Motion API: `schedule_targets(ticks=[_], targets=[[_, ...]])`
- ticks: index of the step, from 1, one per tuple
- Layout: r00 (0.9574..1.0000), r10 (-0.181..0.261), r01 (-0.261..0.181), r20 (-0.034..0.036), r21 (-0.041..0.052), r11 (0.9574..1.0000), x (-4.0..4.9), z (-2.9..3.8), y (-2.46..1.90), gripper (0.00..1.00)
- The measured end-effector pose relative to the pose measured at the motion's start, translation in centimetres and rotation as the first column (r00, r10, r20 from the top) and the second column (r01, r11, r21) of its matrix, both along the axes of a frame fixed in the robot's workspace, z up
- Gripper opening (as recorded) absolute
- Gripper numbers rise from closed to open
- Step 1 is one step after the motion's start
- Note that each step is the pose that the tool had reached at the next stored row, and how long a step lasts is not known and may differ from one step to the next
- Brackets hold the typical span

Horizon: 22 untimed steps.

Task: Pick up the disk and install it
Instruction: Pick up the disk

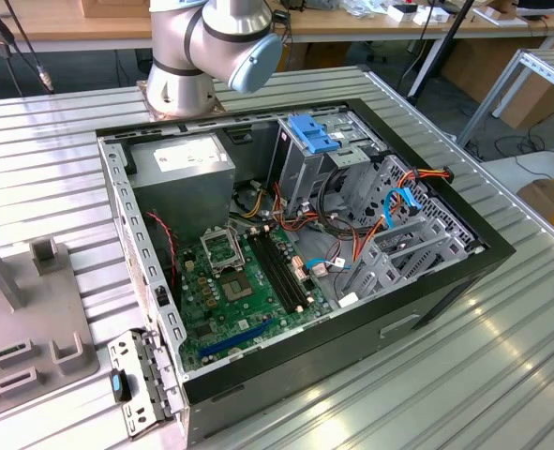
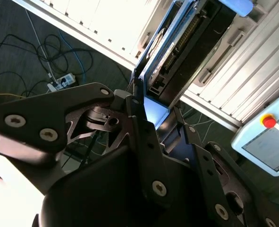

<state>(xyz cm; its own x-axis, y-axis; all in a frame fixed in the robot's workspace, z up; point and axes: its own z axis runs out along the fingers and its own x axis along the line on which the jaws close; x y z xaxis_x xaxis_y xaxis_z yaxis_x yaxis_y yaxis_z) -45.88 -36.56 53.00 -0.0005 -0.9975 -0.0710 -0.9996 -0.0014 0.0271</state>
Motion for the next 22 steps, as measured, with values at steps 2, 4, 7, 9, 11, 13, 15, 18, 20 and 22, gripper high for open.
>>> schedule_targets(ticks=[2, 4, 7, 9, 11, 13, 15, 18, 20, 22], targets=[[1.0000, 0.000, 0.000, 0.0001, 0.0000, 1.0000, 0.00, 0.13, 0.00, 0.36], [1.0000, 0.000, 0.000, 0.0000, 0.0000, 1.0000, 0.00, 0.34, 0.00, 0.36], [1.0000, 0.000, 0.000, 0.0001, 0.0001, 1.0000, 0.00, 0.92, 0.00, 0.36], [1.0000, 0.000, 0.000, 0.0001, 0.0002, 1.0000, 0.00, 1.37, 0.00, 0.36], [1.0000, 0.000, 0.000, 0.0000, 0.0002, 1.0000, 0.00, 1.57, 0.00, 0.36], [1.0000, 0.000, 0.000, 0.0002, 0.0003, 1.0000, 0.10, 1.57, 0.00, 0.36], [1.0000, 0.000, 0.000, 0.0000, 0.0002, 1.0000, 0.47, 1.57, 0.00, 0.36], [1.0000, 0.000, 0.000, 0.0001, 0.0002, 1.0000, 1.17, 1.57, 0.04, 0.36], [1.0000, 0.000, 0.000, 0.0000, 0.0002, 1.0000, 1.64, 1.57, 0.06, 0.36], [1.0000, 0.000, 0.000, 0.0001, 0.0002, 1.0000, 2.49, 1.57, 0.10, 0.36]])
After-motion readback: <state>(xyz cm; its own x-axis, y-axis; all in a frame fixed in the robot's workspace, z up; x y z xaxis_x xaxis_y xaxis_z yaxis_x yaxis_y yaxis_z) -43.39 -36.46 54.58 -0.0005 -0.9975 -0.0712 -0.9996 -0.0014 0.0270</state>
